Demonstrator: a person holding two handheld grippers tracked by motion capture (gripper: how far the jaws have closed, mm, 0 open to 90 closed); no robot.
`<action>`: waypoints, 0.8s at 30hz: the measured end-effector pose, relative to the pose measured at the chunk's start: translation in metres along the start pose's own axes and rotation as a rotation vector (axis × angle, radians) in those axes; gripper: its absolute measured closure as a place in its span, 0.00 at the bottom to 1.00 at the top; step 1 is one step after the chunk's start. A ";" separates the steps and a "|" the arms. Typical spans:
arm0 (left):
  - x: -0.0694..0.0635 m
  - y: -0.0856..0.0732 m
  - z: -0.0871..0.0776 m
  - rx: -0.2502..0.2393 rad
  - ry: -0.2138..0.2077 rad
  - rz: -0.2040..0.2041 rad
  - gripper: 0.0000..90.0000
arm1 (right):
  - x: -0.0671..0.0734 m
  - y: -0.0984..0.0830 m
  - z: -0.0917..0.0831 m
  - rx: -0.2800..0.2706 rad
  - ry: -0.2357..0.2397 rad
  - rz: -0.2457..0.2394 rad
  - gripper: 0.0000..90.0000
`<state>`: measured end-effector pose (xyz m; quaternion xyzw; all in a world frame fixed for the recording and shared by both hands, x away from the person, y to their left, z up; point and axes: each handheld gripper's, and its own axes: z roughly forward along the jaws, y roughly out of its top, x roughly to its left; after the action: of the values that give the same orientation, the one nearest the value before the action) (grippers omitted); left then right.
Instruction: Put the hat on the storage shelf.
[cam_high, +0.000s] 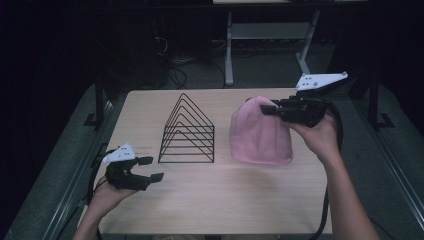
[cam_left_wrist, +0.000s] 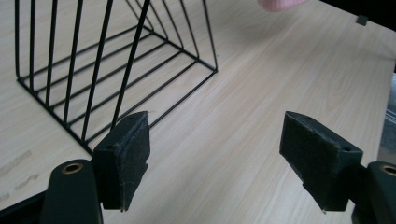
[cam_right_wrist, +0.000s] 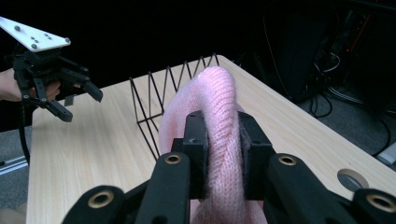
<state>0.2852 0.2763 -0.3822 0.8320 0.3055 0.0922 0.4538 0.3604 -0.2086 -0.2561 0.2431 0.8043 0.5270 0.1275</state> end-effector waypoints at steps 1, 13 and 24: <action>0.000 0.002 0.000 -0.003 -0.002 0.006 0.27 | 0.001 0.002 0.000 -0.003 0.003 -0.003 0.85; -0.009 0.030 -0.001 -0.025 -0.046 0.045 0.27 | 0.017 0.023 0.001 -0.017 0.036 -0.050 0.85; -0.012 0.054 0.001 -0.037 -0.079 0.076 0.27 | 0.034 0.048 0.015 -0.022 0.090 -0.097 0.85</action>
<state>0.2994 0.2472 -0.3374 0.8374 0.2539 0.0821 0.4771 0.3508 -0.1639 -0.2167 0.1784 0.8141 0.5396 0.1193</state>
